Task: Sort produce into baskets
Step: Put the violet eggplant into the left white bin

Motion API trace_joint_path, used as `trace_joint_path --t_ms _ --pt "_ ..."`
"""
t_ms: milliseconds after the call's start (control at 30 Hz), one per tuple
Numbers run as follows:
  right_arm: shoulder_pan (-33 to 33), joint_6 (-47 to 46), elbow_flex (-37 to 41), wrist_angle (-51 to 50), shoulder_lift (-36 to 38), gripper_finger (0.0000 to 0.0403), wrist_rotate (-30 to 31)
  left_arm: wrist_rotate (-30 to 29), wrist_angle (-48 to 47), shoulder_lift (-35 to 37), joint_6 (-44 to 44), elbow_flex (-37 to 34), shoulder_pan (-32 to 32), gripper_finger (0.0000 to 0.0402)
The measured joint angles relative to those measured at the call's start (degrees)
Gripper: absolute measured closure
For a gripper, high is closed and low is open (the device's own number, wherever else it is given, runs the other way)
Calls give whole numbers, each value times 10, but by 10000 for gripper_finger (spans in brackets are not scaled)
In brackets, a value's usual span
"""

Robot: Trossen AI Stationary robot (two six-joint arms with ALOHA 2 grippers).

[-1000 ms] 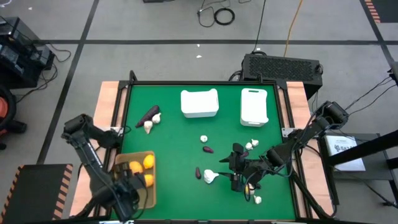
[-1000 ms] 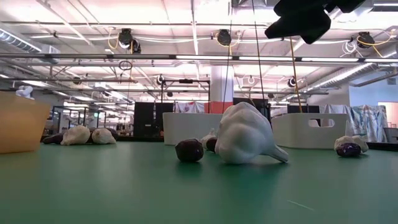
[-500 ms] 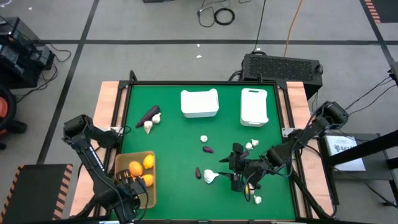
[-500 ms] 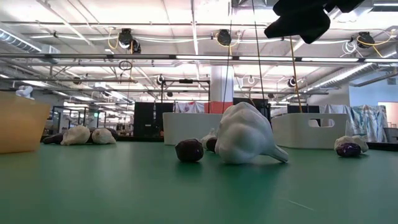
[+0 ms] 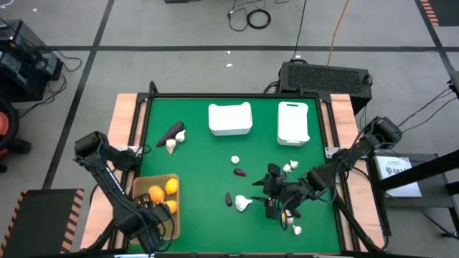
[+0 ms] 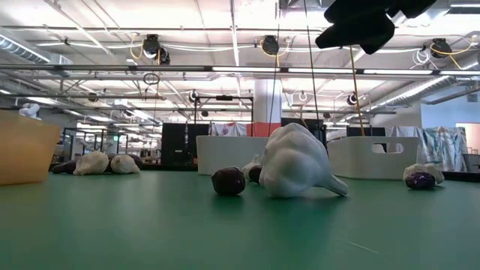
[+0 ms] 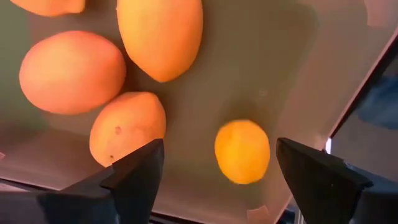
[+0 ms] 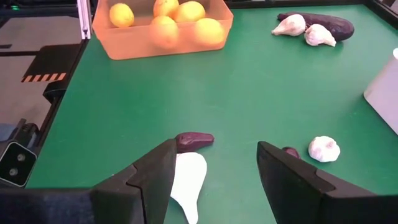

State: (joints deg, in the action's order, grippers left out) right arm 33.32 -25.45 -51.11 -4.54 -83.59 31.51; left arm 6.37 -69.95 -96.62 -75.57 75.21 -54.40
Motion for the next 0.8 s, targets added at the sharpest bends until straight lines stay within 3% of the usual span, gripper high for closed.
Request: trace_joint_path --t_ms 133,233,367,533,667,800 --pt "0 0 0 0 0 188 0 0 0 0 26 0 10 85" --pt "0 0 0 0 0 188 0 -35 0 0 57 0 26 85" --pt "0 0 0 0 0 188 0 -65 0 6 145 0 67 85" --pt "0 -3 0 -2 0 188 0 -80 0 54 254 4 138 85" --pt "0 -3 0 -6 0 188 0 -153 -6 114 323 8 197 85" --pt "0 -4 0 -6 -4 188 0 -211 -75 161 353 4 290 85"
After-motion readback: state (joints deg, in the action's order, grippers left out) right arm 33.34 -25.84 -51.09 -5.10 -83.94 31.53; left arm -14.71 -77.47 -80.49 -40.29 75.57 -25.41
